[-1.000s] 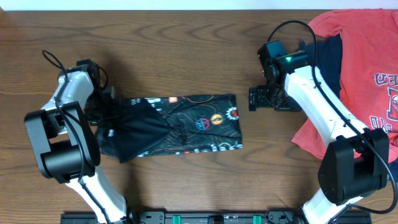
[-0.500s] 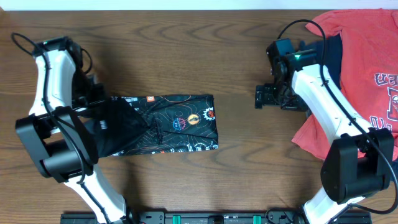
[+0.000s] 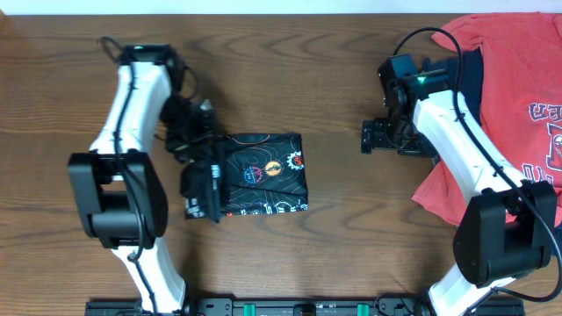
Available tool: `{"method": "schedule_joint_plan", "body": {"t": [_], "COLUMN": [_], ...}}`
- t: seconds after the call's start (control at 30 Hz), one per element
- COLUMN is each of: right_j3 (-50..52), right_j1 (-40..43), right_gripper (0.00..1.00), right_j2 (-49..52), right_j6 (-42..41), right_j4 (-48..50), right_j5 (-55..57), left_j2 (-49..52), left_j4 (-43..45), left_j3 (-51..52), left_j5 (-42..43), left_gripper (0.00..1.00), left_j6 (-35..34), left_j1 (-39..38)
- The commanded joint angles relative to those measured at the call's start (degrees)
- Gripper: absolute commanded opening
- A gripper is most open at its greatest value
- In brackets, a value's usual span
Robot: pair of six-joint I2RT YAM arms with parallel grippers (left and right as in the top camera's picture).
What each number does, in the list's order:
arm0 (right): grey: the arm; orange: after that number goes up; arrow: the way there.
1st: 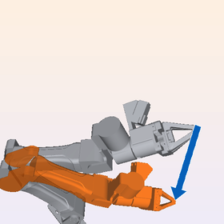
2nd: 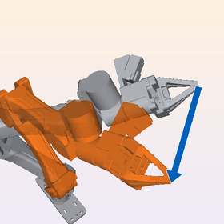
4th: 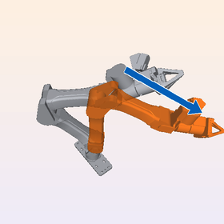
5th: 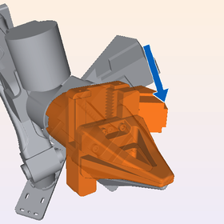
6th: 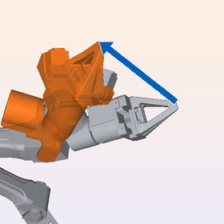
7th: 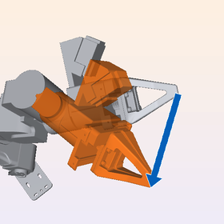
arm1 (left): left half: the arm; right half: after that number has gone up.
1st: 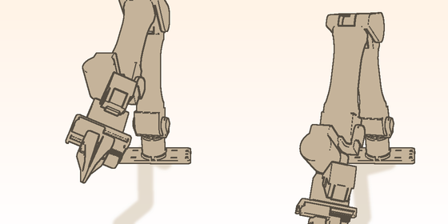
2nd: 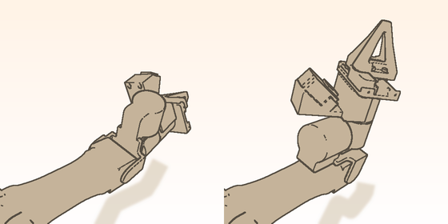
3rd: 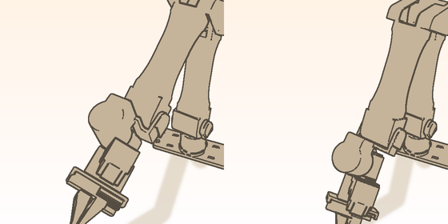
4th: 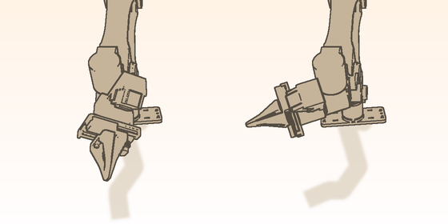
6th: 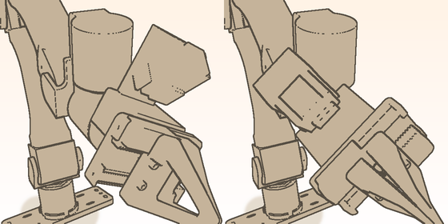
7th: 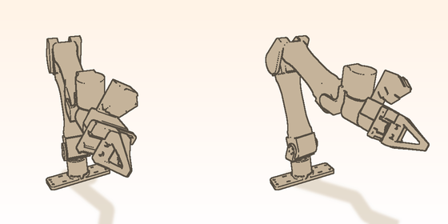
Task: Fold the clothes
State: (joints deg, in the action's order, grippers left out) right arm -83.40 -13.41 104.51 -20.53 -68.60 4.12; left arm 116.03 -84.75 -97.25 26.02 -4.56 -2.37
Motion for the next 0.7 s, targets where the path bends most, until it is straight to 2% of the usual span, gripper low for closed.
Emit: {"method": "schedule_joint_plan", "body": {"t": [0.0,0.13,0.4,0.67], "right_j3": [0.4,0.4,0.4,0.4], "right_j1": [0.7,0.7,0.7,0.7], "right_gripper": [0.99,0.99,0.99,0.99], "right_j2": [-0.3,-0.3,-0.3,-0.3], "right_j6": [0.5,0.5,0.7,0.9], "right_j4": [-0.5,-1.1,-1.7,-1.7], "right_j5": [0.6,0.6,0.6,0.5], "left_j2": [-1.3,-1.3,-1.1,-1.0], "left_j4": [1.7,5.5,11.1,12.7], "left_j3": [-0.9,-0.9,-0.5,-0.5], "left_j5": [2.1,2.1,1.8,1.8], "left_gripper": [0.06,0.06,0.06,0.07], "left_j6": [-3.6,-7.4,-10.4,-10.8], "left_j1": [-3.4,-7.1,-13.0,-16.1]}}
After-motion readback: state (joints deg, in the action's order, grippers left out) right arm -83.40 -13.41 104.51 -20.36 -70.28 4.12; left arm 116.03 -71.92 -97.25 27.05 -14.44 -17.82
